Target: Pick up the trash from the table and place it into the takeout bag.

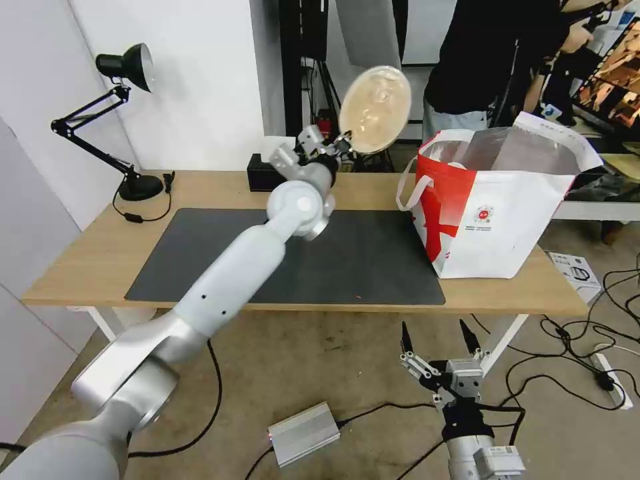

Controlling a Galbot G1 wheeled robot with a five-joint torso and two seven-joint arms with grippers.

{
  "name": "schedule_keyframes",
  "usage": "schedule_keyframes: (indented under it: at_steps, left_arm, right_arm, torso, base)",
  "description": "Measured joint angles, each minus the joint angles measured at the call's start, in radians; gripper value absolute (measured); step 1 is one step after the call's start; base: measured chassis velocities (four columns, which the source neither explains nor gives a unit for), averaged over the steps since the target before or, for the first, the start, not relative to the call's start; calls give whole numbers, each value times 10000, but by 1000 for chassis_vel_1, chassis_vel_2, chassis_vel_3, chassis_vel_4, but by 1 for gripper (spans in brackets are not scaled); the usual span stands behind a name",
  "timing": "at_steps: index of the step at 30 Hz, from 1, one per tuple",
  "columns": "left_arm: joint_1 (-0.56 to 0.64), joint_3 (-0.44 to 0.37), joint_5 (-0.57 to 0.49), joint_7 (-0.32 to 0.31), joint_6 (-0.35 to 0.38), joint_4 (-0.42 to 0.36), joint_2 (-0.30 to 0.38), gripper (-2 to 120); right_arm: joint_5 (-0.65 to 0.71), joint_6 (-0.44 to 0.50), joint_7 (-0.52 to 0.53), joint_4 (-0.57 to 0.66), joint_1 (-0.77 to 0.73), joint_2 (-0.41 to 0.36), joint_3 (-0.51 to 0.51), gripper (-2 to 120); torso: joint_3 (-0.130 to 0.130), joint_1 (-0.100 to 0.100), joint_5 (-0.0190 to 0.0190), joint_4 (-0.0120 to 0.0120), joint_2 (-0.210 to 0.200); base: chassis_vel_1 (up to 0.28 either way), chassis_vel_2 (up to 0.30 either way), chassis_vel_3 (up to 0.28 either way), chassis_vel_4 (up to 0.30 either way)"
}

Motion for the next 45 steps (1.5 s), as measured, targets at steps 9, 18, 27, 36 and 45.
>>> schedule_keyframes:
  at_steps: [9,18,27,36,45]
  left_arm:
    - [-1178,660,199,743,29,1812,-1244,0]
    - [-1936,1280,371,1522,71,3006,-2021,0]
    - [-2501,2784,706,2087,129,3797,-2054,0]
    - [-2788,3853,1937,2270,190,4340,-2045,0]
    - [-3102,4683,2968,2560,157,4863,-2042,0]
  right_arm:
    - [0,0,0,0,0,0,0,100]
    - [0,0,0,0,0,0,0,100]
    - [0,0,0,0,0,0,0,100]
    - [0,0,0,0,0,0,0,100]
    - [0,0,0,0,0,0,0,100]
  torso:
    - [0,1,0,0,-1]
    - [1,0,0,-1,0]
    - [1,1,0,1,0]
    - [0,-1,-1,0,0]
    - [0,-1,-2,0,0]
  base:
    - [0,0,0,0]
    - [0,0,0,0]
    - [0,0,0,0]
    - [0,0,0,0]
    - [0,0,0,0]
